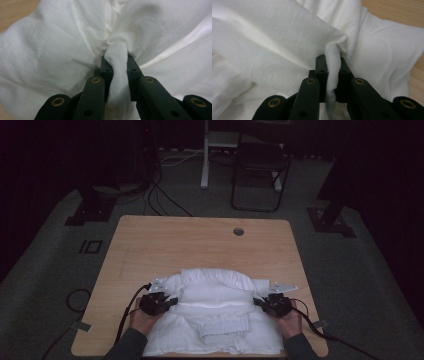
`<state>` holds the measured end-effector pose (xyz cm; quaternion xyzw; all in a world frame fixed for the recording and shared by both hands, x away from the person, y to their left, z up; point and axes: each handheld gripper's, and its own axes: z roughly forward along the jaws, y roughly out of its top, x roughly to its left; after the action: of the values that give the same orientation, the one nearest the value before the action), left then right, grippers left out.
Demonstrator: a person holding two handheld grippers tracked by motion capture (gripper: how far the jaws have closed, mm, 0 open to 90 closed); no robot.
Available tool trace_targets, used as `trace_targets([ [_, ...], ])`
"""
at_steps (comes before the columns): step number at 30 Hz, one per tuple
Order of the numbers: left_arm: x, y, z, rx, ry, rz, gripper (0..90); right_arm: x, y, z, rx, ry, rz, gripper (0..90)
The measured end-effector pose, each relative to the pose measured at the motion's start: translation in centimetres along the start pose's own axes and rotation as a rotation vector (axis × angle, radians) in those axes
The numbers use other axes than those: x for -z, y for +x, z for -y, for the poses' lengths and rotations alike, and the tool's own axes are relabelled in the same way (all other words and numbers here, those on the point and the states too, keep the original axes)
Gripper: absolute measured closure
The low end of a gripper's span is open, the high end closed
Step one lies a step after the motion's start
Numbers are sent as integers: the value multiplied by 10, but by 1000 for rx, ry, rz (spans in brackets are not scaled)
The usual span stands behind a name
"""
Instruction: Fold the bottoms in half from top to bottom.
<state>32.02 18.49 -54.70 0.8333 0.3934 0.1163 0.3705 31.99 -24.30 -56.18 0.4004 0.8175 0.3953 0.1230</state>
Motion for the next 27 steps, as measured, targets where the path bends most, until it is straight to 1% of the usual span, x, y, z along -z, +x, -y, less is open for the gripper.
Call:
trace_targets([
  [2, -4, 1, -4, -20, 2, -35, 813, -4, 0, -4, 2, 9, 19, 835],
  [6, -14, 5, -14, -20, -10, -94, 813, -10, -2, -12, 11, 17, 55, 835],
  [9, -20, 12, -21, -10, -18, -112, 813, -16, -6, -18, -4, 17, 71, 835],
  [11, -26, 17, -28, -6, -25, -136, 813, -20, -9, -23, 1, 15, 90, 836],
  [12, -29, 19, -31, -10, -26, -148, 812, -23, -10, -25, 4, 13, 100, 836],
  [15, -37, 28, -41, 11, -29, -167, 811, -32, -18, -35, -6, 10, 117, 836],
  [16, -42, 34, -46, 23, -36, -180, 811, -35, -21, -38, -15, 9, 116, 836],
  [17, -44, 37, -48, 26, -38, -187, 810, -40, -26, -44, -32, 7, 120, 836],
  [19, -50, 42, -55, 41, -43, -209, 810, -47, -32, -51, -44, 2, 135, 836],
  [22, -60, 48, -66, 49, -50, -265, 810, -58, -39, -62, -62, -10, 172, 836],
  [23, -63, 50, -68, 54, -56, -277, 810, -63, -41, -66, -86, -19, 185, 837],
  [24, -66, 52, -70, 67, -68, -292, 811, -66, -42, -69, -102, -24, 192, 836],
  [25, -67, 52, -70, 78, -72, -298, 811, -70, -42, -72, -113, -30, 211, 836],
  [26, -68, 53, -71, 98, -80, -305, 812, -73, -41, -74, -110, -33, 225, 836],
  [27, -68, 53, -71, 103, -80, -306, 812, -76, -39, -77, -104, -33, 242, 837],
])
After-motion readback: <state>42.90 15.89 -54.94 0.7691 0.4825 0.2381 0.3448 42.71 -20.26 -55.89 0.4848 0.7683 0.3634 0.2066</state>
